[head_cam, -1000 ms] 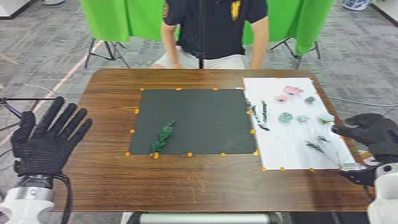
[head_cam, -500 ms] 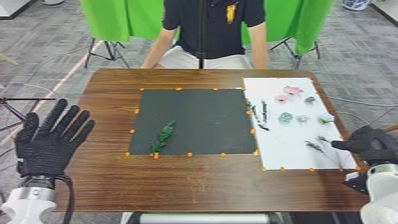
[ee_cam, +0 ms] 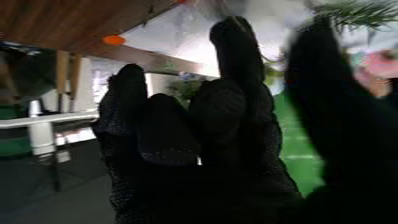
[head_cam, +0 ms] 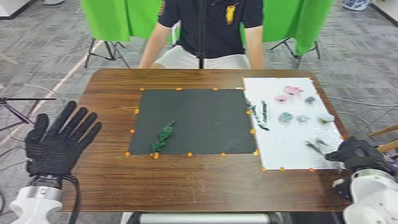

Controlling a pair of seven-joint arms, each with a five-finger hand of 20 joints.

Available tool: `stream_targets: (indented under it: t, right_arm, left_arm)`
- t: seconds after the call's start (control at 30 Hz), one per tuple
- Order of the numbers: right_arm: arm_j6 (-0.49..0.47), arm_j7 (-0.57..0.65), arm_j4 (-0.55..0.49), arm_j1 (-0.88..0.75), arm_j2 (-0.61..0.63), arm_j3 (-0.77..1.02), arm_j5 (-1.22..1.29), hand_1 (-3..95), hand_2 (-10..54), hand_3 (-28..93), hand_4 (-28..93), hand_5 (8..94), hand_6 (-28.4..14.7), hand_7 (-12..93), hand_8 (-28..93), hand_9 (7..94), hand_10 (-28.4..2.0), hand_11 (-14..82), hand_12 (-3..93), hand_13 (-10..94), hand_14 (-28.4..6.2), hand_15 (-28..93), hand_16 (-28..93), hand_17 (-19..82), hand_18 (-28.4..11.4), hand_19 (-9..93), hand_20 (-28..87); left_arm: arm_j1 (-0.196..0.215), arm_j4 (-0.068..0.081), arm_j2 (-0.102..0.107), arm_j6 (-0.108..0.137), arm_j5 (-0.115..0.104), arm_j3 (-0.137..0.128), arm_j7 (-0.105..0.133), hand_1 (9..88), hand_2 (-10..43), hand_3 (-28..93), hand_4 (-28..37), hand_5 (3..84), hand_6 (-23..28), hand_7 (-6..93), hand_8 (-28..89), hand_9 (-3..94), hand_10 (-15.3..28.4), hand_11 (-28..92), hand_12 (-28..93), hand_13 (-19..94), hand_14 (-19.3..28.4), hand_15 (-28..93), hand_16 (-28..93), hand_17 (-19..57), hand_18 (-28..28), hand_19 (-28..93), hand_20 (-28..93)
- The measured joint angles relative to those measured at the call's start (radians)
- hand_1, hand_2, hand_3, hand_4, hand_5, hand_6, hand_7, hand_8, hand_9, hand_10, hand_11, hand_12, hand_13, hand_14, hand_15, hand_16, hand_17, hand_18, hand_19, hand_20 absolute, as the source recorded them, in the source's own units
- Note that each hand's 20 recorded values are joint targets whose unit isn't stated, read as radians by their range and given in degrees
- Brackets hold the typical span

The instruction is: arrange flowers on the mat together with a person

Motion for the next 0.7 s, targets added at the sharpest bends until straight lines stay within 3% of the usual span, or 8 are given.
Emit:
stream_targets:
  t: [0.37,0.6,0.7]
  right_arm:
    - [0.108,0.043,0.025,0.006,-0.002,-0.043,0.016,51.3,-9.5,75,-24,66.5,-2.0,51,16,73.8,-10.8,60.4,54.3,67,-14.7,80,57,39,-23.7,87,40]
    - [0.302,0.064,-0.012,0.005,0.002,-0.048,0.136,49.6,-9.5,77,-19,66.7,-2.5,52,16,74.9,-10.7,61.0,52.3,68,-14.2,80,56,40,-23.4,88,40]
    - [0.334,0.067,-0.055,0.014,0.004,-0.048,0.185,49.3,-9.5,76,-18,66.5,-2.6,53,15,75.0,-10.7,61.6,51.8,68,-14.2,80,56,40,-23.4,88,39]
  left_arm:
    - [-0.001,0.001,0.0,0.005,-0.001,0.008,-0.003,26.0,14.4,69,-28.3,41.4,8.0,9.8,-9,35.5,15.5,17,11,27,16.2,31,-3,-7.5,15.5,31,15]
    - [-0.001,0.002,-0.001,0.006,-0.002,0.011,-0.003,26.0,14.4,69,-28.3,41.5,8.1,9.9,-9,35.6,15.4,17,11,27,16.2,31,-3,-7.5,15.4,31,15]
    - [-0.001,0.002,-0.001,0.01,-0.002,0.013,-0.003,26.0,14.5,69,-28.3,41.6,8.0,10.0,-9,35.6,15.5,17,11,27,16.3,31,-3,-7.5,15.4,31,15]
